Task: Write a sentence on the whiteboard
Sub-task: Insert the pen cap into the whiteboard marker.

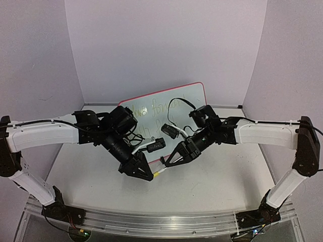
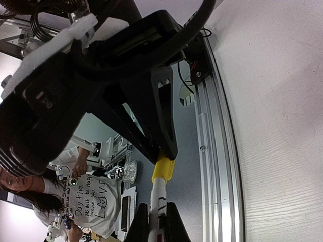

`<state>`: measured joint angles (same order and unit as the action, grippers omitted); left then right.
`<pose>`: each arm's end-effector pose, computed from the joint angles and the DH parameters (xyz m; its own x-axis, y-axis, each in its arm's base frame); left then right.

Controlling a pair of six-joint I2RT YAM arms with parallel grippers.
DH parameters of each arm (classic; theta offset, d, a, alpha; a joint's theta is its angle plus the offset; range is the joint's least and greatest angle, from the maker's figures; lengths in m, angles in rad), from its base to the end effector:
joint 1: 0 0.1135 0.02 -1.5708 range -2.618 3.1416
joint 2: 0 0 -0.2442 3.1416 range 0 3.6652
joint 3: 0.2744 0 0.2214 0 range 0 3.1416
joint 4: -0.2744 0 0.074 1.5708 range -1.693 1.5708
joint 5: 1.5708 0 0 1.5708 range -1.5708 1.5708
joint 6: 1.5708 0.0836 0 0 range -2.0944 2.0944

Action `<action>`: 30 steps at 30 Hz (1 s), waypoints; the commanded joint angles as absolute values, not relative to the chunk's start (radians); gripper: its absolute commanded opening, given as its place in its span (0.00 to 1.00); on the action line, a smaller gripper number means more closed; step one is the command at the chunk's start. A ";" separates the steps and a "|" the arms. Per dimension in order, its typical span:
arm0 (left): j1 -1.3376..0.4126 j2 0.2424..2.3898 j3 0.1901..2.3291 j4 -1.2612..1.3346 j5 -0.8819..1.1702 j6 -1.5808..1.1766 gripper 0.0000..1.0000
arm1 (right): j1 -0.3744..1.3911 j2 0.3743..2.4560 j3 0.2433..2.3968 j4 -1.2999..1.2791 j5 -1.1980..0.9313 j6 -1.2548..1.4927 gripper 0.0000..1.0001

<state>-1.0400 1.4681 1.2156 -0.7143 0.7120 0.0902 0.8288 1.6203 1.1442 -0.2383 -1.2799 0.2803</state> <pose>0.1019 -0.2814 0.2483 -0.3392 0.7126 -0.6141 0.8748 -0.0010 -0.4844 0.1592 0.2922 0.2489 -0.6193 -0.5580 -0.5524 -0.5507 -0.1928 0.8121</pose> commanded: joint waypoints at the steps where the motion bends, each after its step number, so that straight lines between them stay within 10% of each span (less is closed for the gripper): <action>1: -1.046 1.415 1.251 -0.586 0.565 0.164 0.25 | 0.821 1.600 1.163 -0.143 -1.328 0.255 0.00; 16: -1.045 1.279 1.134 -0.566 0.453 0.086 0.98 | 0.763 1.588 1.172 -0.132 -1.303 0.267 0.00; 24: -1.046 1.348 1.164 -0.554 0.505 0.063 0.98 | 0.762 1.579 1.173 -0.128 -1.259 0.281 0.00; 30: -1.046 1.398 1.194 -0.574 0.519 0.078 0.73 | 0.763 1.572 1.169 -0.126 -1.247 0.285 0.00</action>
